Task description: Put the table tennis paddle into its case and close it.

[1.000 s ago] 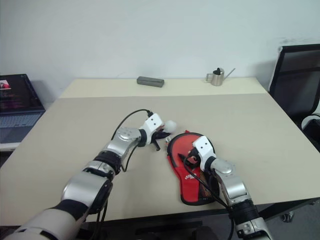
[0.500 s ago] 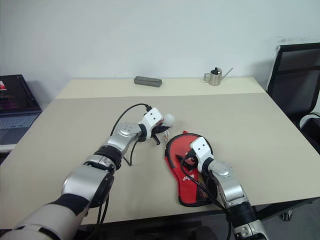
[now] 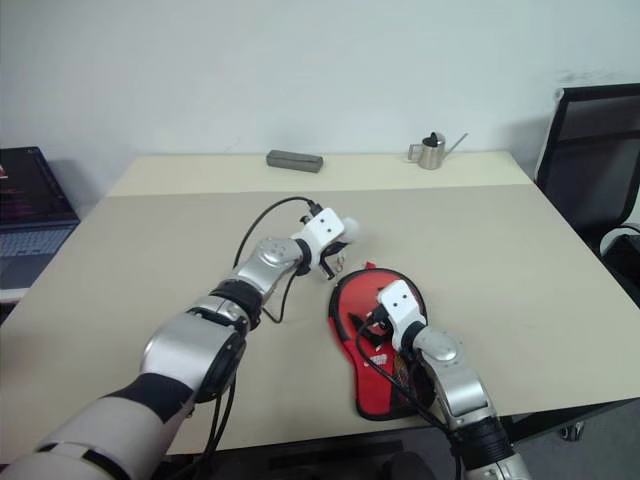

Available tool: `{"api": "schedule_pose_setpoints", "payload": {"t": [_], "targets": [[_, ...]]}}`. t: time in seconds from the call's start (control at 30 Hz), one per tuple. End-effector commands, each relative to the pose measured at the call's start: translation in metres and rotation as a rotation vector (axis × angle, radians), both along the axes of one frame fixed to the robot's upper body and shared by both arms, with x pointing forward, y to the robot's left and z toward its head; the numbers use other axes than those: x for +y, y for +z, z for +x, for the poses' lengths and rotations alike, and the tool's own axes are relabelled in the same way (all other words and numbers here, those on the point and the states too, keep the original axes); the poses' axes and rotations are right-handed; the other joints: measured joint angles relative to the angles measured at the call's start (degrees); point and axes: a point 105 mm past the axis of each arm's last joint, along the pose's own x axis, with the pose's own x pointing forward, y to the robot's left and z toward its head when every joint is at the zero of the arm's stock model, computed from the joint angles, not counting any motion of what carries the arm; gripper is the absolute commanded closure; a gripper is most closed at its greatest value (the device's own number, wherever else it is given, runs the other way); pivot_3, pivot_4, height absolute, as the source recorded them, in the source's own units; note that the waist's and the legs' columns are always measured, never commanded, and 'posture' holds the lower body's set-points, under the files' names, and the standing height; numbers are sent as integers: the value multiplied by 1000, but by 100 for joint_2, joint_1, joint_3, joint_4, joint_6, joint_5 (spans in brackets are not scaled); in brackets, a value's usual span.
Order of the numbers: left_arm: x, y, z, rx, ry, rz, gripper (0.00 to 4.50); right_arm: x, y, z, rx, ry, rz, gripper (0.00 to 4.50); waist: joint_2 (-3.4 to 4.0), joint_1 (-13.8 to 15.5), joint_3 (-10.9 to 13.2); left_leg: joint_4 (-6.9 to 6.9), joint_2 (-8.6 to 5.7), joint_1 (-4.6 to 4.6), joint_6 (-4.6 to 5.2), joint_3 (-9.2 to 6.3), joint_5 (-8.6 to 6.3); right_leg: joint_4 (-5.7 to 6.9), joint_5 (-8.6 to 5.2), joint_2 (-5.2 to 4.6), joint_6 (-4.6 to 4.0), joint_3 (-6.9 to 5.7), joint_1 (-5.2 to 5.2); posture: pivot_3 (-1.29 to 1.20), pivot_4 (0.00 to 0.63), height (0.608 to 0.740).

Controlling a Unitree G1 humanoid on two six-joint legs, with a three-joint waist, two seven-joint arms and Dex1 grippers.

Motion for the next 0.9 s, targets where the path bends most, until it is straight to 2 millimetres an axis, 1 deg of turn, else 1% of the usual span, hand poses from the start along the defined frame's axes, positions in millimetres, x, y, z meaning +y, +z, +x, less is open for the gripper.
{"api": "schedule_pose_setpoints", "payload": {"t": [0.03, 0.17, 0.3, 0.5, 0.57, 0.7, 0.83, 0.9], "targets": [[-12, 30, 7, -96, -6, -9, 4496, 16, -66, -39, 277, 56, -60, 0, 0, 8, 0, 0, 0, -1, -6, 0, -4, -2, -1, 0, -1, 0, 0, 0, 150, 740], [-18, 36, 9, -109, 10, -20, 4496, 19, -68, -48, 291, 58, -62, 0, 0, 17, 0, 0, -3, -3, -39, 2, -25, -11, -7, 2, -3, -4, 0, 0, 150, 740], [-24, 40, 9, -124, 0, -6, 4496, 18, -68, -52, 297, 40, -64, 0, 0, 17, 0, 1, -3, -5, -59, 6, -44, -25, -22, 4, -6, -3, -1, 0, 150, 740], [-36, 50, 8, -161, -32, 16, 4496, 15, -67, -56, 302, 9, -65, 0, 0, 30, 0, -6, 2, -9, -62, 4, -52, -52, -28, 16, -13, -3, 2, 0, 150, 740], [-40, 52, 8, -168, -37, 22, 4496, 15, -67, -59, 305, 5, -64, 0, 1, 45, 0, -6, 0, -13, -59, 5, -55, -58, -28, 17, -13, -3, 2, 0, 150, 740], [-52, 54, 6, -186, -54, 44, 4496, 13, -67, -66, 313, -3, -65, 0, 2, 84, 1, -6, 0, -17, -55, 5, -62, -68, -28, 17, -13, -3, 2, 0, 150, 740], [-60, 51, 4, -190, -64, 76, 4496, 10, -66, -67, 315, -14, -68, 0, 2, 158, 1, -4, -9, -23, -53, 6, -64, -73, -29, 18, -12, -3, 2, 0, 150, 740], [-68, 41, -1, -151, -102, 92, 4496, 9, -66, -67, 316, -19, -68, 0, 3, 168, 1, -2, -11, -26, -52, 5, -64, -74, -29, 18, -12, -4, 2, 0, 150, 740]]}}
